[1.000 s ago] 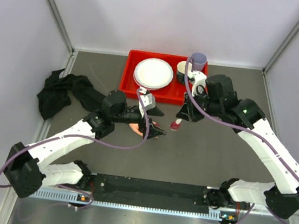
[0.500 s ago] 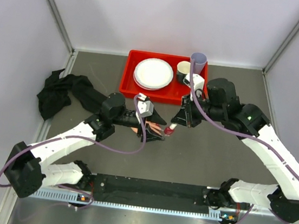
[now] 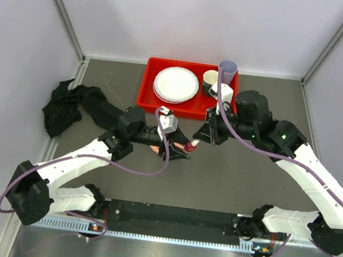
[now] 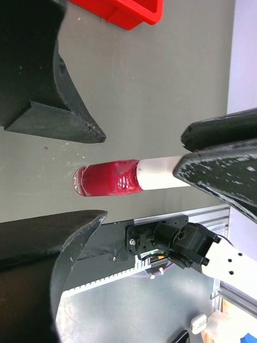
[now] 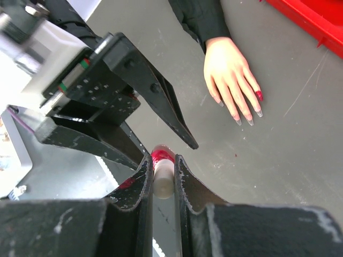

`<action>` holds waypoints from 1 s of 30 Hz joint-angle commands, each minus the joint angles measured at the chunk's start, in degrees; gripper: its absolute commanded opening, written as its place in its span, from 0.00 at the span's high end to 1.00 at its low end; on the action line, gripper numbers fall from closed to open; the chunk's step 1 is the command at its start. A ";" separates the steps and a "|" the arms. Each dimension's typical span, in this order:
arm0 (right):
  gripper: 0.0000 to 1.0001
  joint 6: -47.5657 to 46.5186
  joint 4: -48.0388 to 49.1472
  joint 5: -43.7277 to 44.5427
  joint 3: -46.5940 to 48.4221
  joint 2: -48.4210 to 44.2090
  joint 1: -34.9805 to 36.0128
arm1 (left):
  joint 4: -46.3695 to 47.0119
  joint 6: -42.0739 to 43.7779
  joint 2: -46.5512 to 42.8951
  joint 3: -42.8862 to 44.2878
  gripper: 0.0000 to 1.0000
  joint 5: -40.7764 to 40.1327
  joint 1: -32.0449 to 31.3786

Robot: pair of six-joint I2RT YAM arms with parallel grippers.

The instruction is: Paint the nails

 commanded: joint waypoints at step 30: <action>0.25 8.93 -3.62 14.11 2.73 -2.17 3.46 | -6.26 -2.82 -1.46 6.14 1.00 -14.28 -1.39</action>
